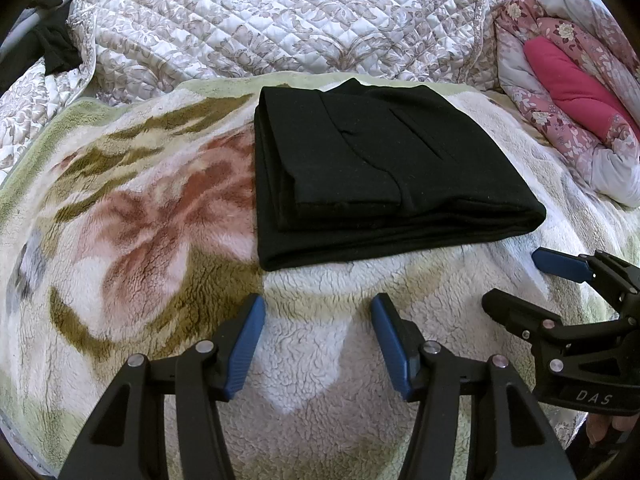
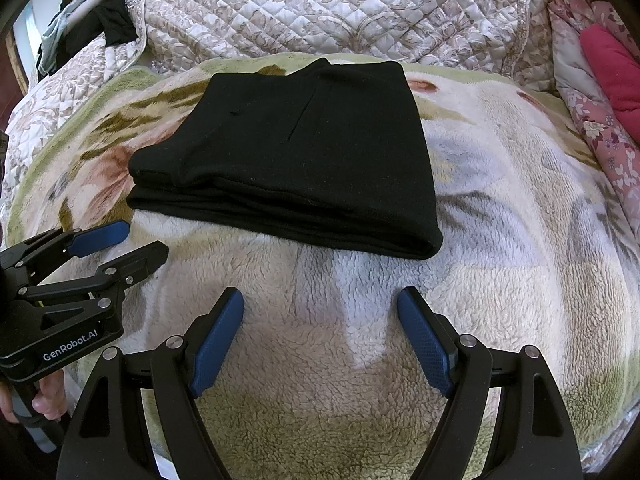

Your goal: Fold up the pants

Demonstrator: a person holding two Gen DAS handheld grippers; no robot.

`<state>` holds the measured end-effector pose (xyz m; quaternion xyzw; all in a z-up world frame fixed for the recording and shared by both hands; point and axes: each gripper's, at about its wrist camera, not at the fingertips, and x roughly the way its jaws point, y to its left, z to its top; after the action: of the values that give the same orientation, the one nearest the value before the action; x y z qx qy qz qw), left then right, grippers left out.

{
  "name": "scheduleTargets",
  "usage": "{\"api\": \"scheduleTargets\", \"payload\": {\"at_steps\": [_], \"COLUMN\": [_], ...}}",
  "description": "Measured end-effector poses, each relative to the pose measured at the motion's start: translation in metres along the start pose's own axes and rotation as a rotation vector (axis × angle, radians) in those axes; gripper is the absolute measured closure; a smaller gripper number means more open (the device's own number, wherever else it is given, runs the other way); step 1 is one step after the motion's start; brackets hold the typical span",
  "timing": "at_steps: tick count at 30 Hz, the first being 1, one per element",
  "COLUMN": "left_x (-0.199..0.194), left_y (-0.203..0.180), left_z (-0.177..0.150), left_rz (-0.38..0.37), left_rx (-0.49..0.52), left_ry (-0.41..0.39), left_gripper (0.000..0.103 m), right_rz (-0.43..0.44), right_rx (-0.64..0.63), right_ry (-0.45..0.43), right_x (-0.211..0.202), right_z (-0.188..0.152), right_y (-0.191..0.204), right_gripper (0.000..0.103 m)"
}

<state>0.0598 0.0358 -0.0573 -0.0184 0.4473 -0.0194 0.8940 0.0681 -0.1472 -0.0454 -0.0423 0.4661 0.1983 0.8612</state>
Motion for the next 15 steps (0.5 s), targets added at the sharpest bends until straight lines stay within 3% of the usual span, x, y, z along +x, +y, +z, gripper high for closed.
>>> {"api": "scheduleTargets", "payload": {"at_steps": [15], "left_x": [-0.0002], "left_y": [-0.0001], "left_z": [-0.0001], "left_rz": [-0.001], "left_rx": [-0.001], "left_ry": [0.000], "left_gripper": [0.044], "right_rz": [-0.001], "right_rx": [-0.001], "right_ry": [0.000], "right_x": [-0.0001], "right_z": [0.0004], "right_y": [-0.0002], "right_gripper": [0.023]}}
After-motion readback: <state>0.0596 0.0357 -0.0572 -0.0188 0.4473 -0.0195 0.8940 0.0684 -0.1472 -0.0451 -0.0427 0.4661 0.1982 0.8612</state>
